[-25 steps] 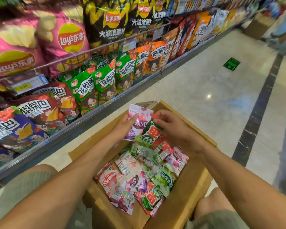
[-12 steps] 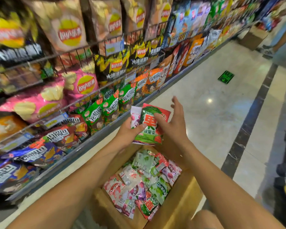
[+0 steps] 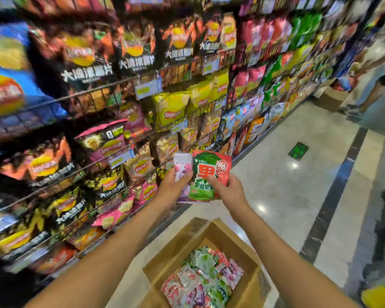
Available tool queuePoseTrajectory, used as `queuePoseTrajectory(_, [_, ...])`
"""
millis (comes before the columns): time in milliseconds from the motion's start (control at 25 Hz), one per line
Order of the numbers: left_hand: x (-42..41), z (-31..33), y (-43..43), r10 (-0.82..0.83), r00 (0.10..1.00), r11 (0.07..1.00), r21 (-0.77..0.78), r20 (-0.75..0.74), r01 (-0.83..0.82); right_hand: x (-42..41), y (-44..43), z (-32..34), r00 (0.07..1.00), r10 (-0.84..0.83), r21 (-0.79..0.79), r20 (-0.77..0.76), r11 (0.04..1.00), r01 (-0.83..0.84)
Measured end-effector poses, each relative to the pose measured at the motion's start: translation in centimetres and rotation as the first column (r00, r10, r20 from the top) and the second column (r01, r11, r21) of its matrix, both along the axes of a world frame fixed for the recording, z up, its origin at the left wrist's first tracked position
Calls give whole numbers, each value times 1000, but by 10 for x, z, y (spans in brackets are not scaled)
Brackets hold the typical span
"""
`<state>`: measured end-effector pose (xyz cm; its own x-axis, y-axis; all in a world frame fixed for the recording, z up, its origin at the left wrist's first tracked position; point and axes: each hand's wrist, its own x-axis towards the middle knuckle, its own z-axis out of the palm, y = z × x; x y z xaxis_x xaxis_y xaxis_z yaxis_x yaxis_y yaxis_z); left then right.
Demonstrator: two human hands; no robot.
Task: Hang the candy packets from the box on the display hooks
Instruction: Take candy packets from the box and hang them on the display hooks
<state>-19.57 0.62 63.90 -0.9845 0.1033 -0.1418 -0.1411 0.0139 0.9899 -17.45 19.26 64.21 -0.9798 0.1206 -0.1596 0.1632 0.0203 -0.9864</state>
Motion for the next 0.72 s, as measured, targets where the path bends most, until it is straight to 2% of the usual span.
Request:
queuePoseTrajectory(80, [7,52,-11,30,999,999,14,-34,-30,1,1,50,1000,-1,24,-18,1000,1])
queuePoseTrajectory(320, [42,146,-57,129,981,992,33,-146,-125,18,-14,157,987,71,46,-143,997,-65])
queuePoseTrajectory(440, [78,177,-82,203,952,979,22,-230,-203,34,-34,187,967,161,82,-198,986,-147])
queuePoseTrajectory(560, [124,205,-107,287,926,957,29,-246,-289,53,-63,209,937,258,110,-236,965,-238])
queuePoseTrajectory(720, [182,218,-158,454,846,884,21,-281,-467,83,-118,230,872,400,127,-283,917,-379])
